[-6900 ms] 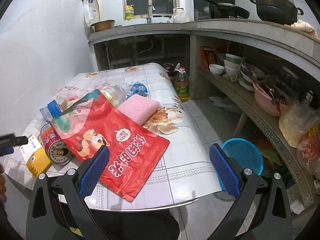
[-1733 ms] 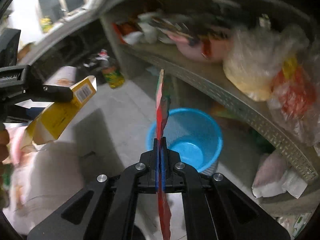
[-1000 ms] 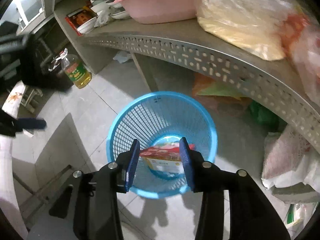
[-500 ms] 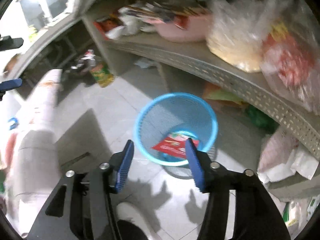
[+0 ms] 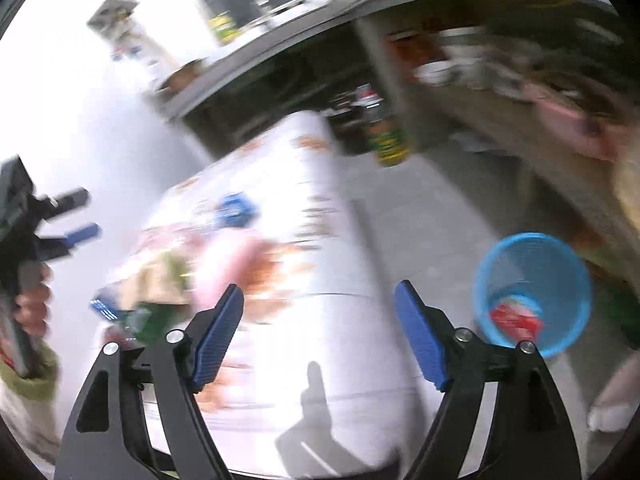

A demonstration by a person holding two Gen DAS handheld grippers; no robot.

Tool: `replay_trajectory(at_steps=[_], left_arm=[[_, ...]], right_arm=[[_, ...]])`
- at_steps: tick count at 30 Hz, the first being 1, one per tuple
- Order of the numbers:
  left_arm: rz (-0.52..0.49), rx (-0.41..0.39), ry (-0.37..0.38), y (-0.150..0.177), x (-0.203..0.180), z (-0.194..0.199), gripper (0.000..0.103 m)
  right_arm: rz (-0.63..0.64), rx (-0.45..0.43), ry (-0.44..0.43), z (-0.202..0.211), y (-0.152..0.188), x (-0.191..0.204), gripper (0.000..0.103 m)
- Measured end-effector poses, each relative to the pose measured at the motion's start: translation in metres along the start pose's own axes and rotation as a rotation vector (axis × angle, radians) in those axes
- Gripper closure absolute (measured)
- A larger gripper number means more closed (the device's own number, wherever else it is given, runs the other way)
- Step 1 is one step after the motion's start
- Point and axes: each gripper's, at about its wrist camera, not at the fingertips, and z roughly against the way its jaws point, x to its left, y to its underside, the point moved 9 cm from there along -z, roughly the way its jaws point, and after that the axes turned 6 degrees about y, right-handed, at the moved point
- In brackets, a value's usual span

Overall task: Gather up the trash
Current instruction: 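Return both tools to the table, right tool toward the pink scrubber pad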

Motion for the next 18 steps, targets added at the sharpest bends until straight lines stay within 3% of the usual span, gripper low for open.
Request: replay_trajectory(at_steps=[4,9,12,18], left_arm=[[0.061,-0.016,0.010,0.022,0.022,0.015,0.008],[0.078,-0.099,0.020,0.048,0.034,0.040,0.008],[0.006,-0.138,0.032,0.060,0.031,0.055,0.008],[-0.164,-0.181,-0.076,0.074,0.030,0.060,0.008]], right_arm=[[0.006,0.094,-0.068,-0.033,-0.002,0.049,0.026],[0.016,0.216,-0.001,-0.081,0.001,0.077,0.026],[0.023,0.248,0.044,-0.106,-0.006,0.088,0.026],[0.085,0.263,0.138,-0.141,-0.013,0.107,0.026]])
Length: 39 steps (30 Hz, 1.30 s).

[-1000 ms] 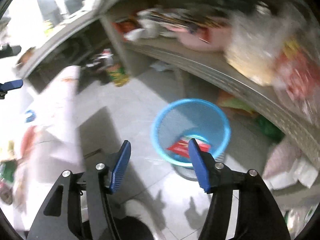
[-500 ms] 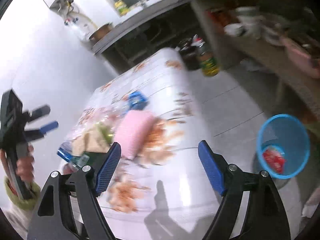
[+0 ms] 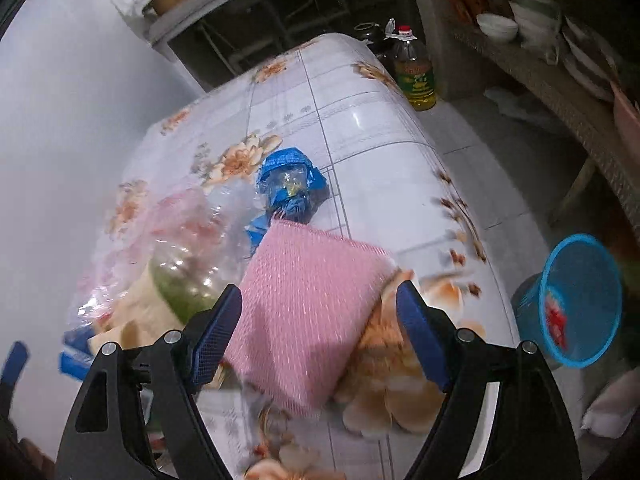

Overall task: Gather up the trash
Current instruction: 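Return both tools to the table, right tool toward the pink scrubber pad, then grasp the clear red-printed plastic bag with left tool while right tool grips the pink scrubber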

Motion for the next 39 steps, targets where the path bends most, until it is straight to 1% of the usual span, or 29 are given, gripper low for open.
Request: replay_trajectory(at_steps=[1,4,7,9,12,13,16,18,22,23,25,26,27,28,29,31,33,34,35,36,38,39], left_arm=[[-0.012,0.007,-0.004,0.002,-0.001,-0.002,0.008],[-0.018,0.023,0.030,0.004,-0.006,-0.011,0.009],[-0.041,0.012,0.037,-0.001,-0.010,-0.014,0.009],[-0.067,-0.011,0.026,-0.005,-0.012,-0.013,0.009],[-0.085,-0.023,0.030,-0.009,-0.014,-0.009,0.009],[-0.088,-0.024,0.027,-0.009,-0.013,-0.008,0.009],[-0.098,-0.020,-0.018,-0.013,-0.003,-0.005,0.009],[-0.088,-0.006,-0.043,-0.019,0.007,-0.006,0.009],[-0.029,0.071,-0.056,-0.042,0.033,-0.016,0.009],[0.000,0.106,-0.054,-0.051,0.042,-0.022,0.009],[0.085,0.184,-0.025,-0.065,0.059,-0.038,0.009],[0.169,0.246,0.021,-0.073,0.069,-0.054,0.009],[0.216,0.280,0.030,-0.078,0.077,-0.064,0.009],[0.233,0.300,0.022,-0.081,0.083,-0.073,0.009],[0.210,0.322,0.003,-0.089,0.087,-0.087,0.009],[0.102,0.381,-0.009,-0.096,0.089,-0.111,0.009],[-0.019,0.444,-0.067,-0.098,0.095,-0.136,0.009],[-0.060,0.468,-0.081,-0.098,0.097,-0.145,0.009],[-0.102,0.504,-0.077,-0.096,0.098,-0.155,0.009],[-0.146,0.549,-0.048,-0.093,0.098,-0.166,0.009],[-0.187,0.581,-0.036,-0.087,0.099,-0.176,0.009],[-0.201,0.611,-0.012,-0.081,0.100,-0.182,0.009]], right_arm=[[0.010,0.010,0.018,-0.005,-0.001,0.002,0.026],[0.059,0.023,0.064,-0.015,0.001,0.006,0.026],[0.082,0.013,0.066,-0.014,0.001,0.005,0.026],[0.101,0.014,0.056,-0.012,0.002,0.006,0.031],[0.131,0.018,0.045,-0.010,0.004,0.005,0.033],[0.139,0.019,0.043,-0.011,0.004,0.004,0.033],[0.164,0.025,0.034,-0.008,0.008,-0.001,0.033],[0.174,0.033,0.029,-0.005,0.011,-0.006,0.033],[0.200,0.042,0.031,0.003,0.020,-0.013,0.033],[0.210,0.045,0.029,0.006,0.024,-0.014,0.033],[0.224,0.048,0.024,0.009,0.028,-0.015,0.033],[0.229,0.048,0.022,0.010,0.030,-0.016,0.033],[0.229,0.048,0.017,0.012,0.032,-0.017,0.033],[0.228,0.048,0.012,0.012,0.033,-0.018,0.033],[0.226,0.050,0.006,0.012,0.034,-0.019,0.033],[0.221,0.049,-0.005,0.013,0.035,-0.020,0.033],[0.219,0.049,-0.014,0.013,0.035,-0.020,0.033],[0.217,0.048,-0.017,0.013,0.035,-0.021,0.033],[0.216,0.047,-0.022,0.013,0.035,-0.021,0.033],[0.214,0.047,-0.026,0.013,0.035,-0.021,0.033],[0.208,0.046,-0.037,0.012,0.036,-0.022,0.032],[0.207,0.046,-0.040,0.012,0.036,-0.022,0.032]])
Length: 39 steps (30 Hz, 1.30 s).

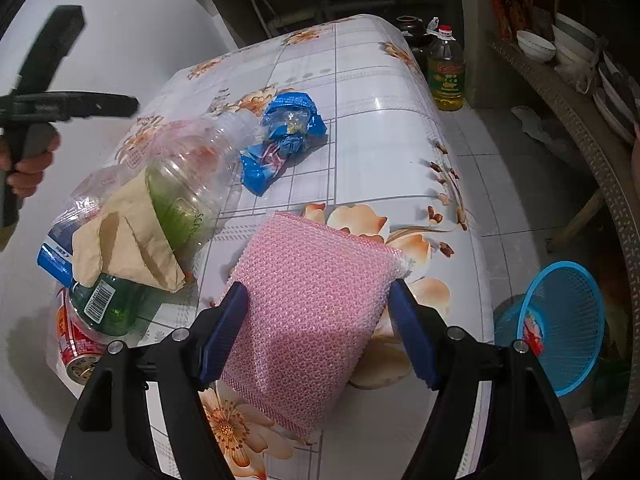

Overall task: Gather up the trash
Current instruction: 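Grasp the clear red-printed plastic bag with left tool while right tool grips the pink scrubber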

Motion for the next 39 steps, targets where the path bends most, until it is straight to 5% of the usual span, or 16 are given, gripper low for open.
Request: replay_trajectory(at_steps=[14,18,26,29,39], left_arm=[[0.077,0.134,0.051,0.007,0.020,-0.064,0.009],[0.146,0.114,0.081,0.003,0.030,-0.065,0.034],[0.270,0.081,0.079,0.000,0.056,-0.063,0.061],[0.270,0.070,0.081,0.000,0.057,-0.058,0.080],[0.229,-0.011,0.053,-0.008,0.046,-0.041,0.090]], right_arm=[[-0.017,0.006,-0.042,-0.003,0.002,-0.001,0.032],[-0.018,0.005,-0.042,-0.003,0.002,-0.002,0.032],[-0.022,0.004,-0.044,-0.003,0.001,-0.002,0.032],[-0.028,0.004,-0.048,-0.003,0.001,-0.003,0.032],[-0.064,0.004,-0.069,-0.004,-0.002,-0.004,0.031]])
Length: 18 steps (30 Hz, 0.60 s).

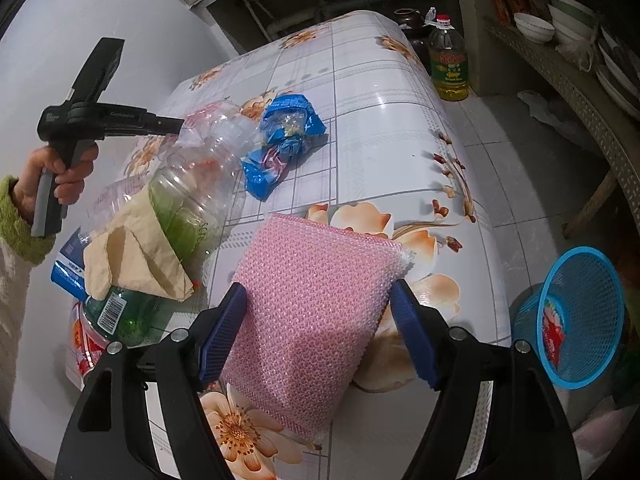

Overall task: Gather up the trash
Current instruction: 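Grasp the clear red-printed plastic bag with left tool while right tool grips the pink scrubber, then carry both items to the blue wastebasket and open both tools over it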

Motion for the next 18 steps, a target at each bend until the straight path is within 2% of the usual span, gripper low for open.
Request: replay_trajectory(at_steps=[4,7,11,18], left_arm=[[0.008,-0.064,0.005,-0.005,-0.006,0.016,0.091],[-0.001,-0.114,0.004,-0.010,-0.010,0.032,0.091],[-0.003,-0.183,0.020,-0.018,-0.020,0.058,0.091],[-0.026,-0.261,0.036,-0.023,-0.042,0.093,0.092]], right_arm=[[-0.012,-0.009,-0.005,0.000,0.000,-0.001,0.034],[-0.028,-0.015,-0.013,0.000,0.000,-0.001,0.040],[-0.057,-0.026,-0.030,0.005,-0.002,-0.004,0.055],[-0.093,-0.036,-0.065,0.011,-0.001,-0.007,0.067]])
